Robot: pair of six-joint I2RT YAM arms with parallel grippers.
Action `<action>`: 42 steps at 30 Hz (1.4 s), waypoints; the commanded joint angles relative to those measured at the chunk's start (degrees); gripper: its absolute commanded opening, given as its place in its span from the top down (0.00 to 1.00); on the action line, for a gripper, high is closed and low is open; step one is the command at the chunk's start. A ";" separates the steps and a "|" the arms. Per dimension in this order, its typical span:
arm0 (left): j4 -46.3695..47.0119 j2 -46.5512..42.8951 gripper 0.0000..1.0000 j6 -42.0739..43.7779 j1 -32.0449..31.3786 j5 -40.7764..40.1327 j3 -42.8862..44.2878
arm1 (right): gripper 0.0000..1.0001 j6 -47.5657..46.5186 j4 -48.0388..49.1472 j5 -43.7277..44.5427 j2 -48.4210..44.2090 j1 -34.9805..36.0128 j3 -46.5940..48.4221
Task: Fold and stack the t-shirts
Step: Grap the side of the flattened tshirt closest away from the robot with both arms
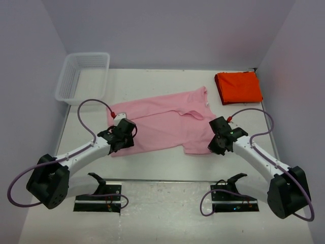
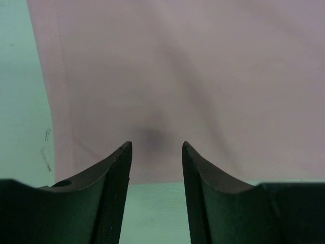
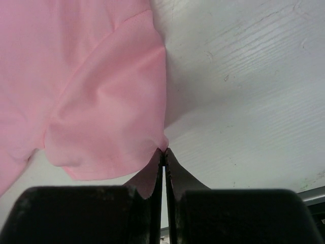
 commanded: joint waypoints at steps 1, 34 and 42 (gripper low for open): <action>-5.00 -2.10 0.54 -4.30 -0.39 -2.25 0.26 | 1.00 -2.85 -0.78 2.14 -1.40 0.29 0.86; -21.62 0.97 0.43 -21.27 2.69 -8.59 1.15 | 1.00 -7.24 4.41 -4.89 -3.95 0.38 -1.87; -15.73 1.94 0.60 -16.70 6.91 -3.58 -1.22 | 1.00 -6.63 3.79 -4.71 -3.95 0.47 -1.79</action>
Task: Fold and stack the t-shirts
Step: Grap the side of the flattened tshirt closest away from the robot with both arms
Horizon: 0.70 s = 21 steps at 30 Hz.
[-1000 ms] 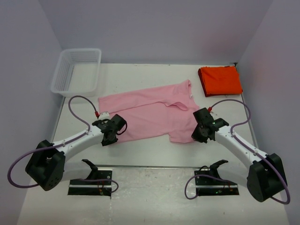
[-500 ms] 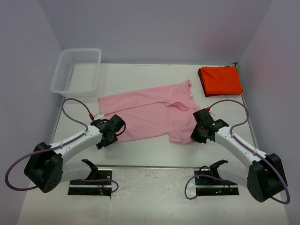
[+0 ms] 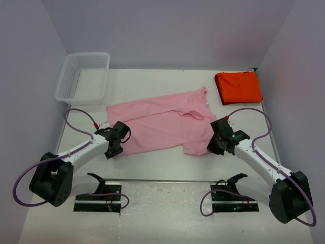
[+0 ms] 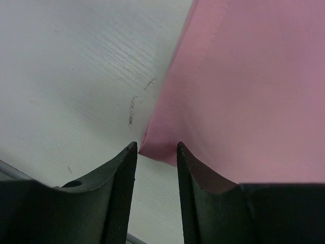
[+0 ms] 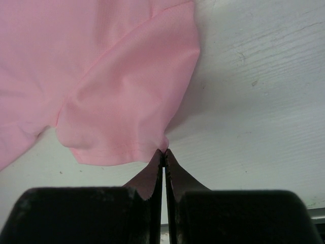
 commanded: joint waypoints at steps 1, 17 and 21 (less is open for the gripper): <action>4.09 0.78 0.62 2.45 0.37 3.11 -0.88 | 1.00 0.19 -0.40 -0.17 -0.70 0.32 0.29; 5.16 0.53 1.00 2.63 0.99 6.20 -2.03 | 1.00 1.42 -2.85 2.11 -2.80 0.32 1.17; 0.50 -2.28 1.00 1.49 1.16 4.26 -0.27 | 1.00 1.34 -6.46 5.98 -3.33 -0.65 4.85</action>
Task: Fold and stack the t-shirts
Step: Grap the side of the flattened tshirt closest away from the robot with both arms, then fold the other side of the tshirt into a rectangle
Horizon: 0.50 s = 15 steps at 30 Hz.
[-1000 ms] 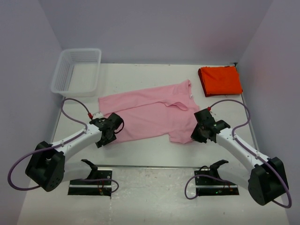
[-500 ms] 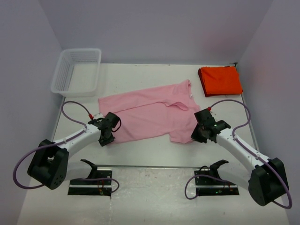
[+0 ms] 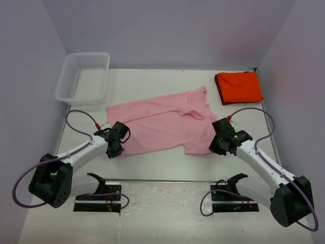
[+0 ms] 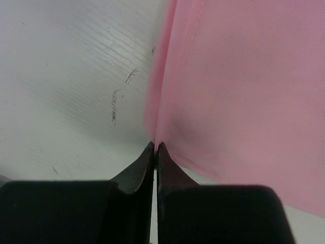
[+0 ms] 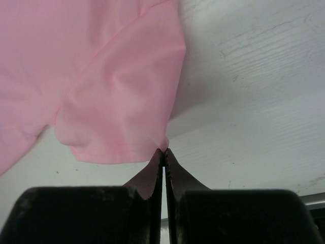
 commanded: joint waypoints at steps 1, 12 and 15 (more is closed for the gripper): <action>-4.68 -2.55 1.00 -1.38 0.64 -1.09 1.57 | 1.00 0.66 -3.89 4.21 -1.34 -0.83 5.14; -6.98 -3.79 1.00 -0.85 1.96 -0.04 2.98 | 1.00 0.66 -8.82 6.85 -5.38 -0.92 7.88; -6.71 -3.70 1.00 -0.24 2.05 -0.13 3.86 | 1.00 0.04 -9.95 7.64 -4.25 -0.83 9.98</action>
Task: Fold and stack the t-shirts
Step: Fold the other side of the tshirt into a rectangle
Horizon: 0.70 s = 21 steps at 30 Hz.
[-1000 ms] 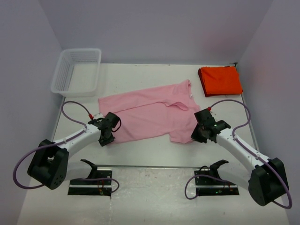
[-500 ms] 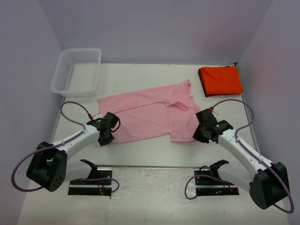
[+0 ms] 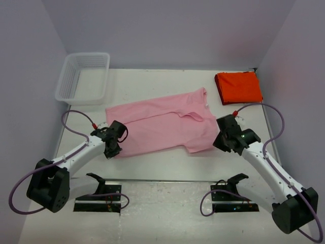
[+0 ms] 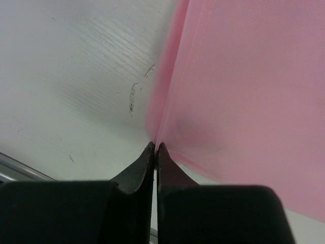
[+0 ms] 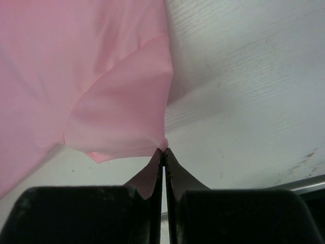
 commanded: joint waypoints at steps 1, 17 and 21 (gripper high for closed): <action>-0.92 -0.57 1.00 0.46 0.56 -0.19 3.00 | 1.00 -1.13 -2.48 3.75 0.85 -0.17 4.78; 5.05 9.79 1.00 7.76 4.68 -3.97 14.08 | 1.00 -11.60 3.23 3.50 24.21 -5.00 25.88; 8.47 10.59 1.00 10.13 9.16 -3.10 13.38 | 1.00 -13.45 3.32 2.71 30.02 -7.20 30.54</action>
